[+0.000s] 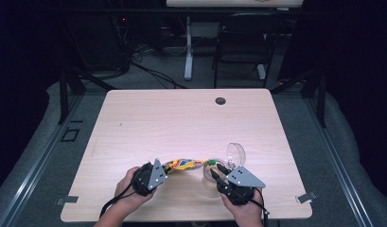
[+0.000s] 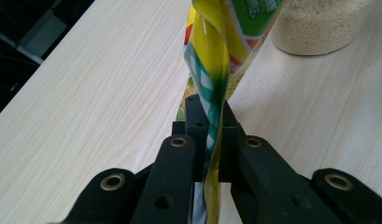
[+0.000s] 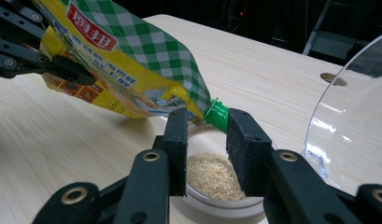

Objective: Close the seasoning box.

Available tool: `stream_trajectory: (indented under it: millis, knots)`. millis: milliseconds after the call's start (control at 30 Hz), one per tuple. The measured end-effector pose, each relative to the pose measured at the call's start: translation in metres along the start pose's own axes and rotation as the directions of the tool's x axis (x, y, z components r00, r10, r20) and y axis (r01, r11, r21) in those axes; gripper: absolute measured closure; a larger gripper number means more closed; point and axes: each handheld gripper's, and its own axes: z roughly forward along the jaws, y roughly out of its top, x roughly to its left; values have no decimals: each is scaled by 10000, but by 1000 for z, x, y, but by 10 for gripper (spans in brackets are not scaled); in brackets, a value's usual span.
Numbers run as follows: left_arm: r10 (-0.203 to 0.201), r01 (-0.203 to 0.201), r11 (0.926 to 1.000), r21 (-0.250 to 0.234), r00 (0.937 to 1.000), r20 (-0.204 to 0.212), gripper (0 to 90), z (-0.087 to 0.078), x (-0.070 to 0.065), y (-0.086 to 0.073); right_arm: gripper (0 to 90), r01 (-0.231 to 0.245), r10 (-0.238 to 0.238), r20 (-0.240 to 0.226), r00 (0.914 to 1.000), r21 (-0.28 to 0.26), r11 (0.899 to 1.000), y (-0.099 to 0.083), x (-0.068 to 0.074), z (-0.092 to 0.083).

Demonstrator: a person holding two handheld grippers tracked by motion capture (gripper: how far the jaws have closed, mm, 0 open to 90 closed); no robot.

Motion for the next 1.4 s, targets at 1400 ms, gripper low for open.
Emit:
stream_trajectory:
  millis: [1400]
  knots:
    - [-2991, 3055, 9496, -709, 9502, 876, 886, 1, 29, -20, 694, -35, 35, 48, 10000, -72, 10000, 0, -1, -1]
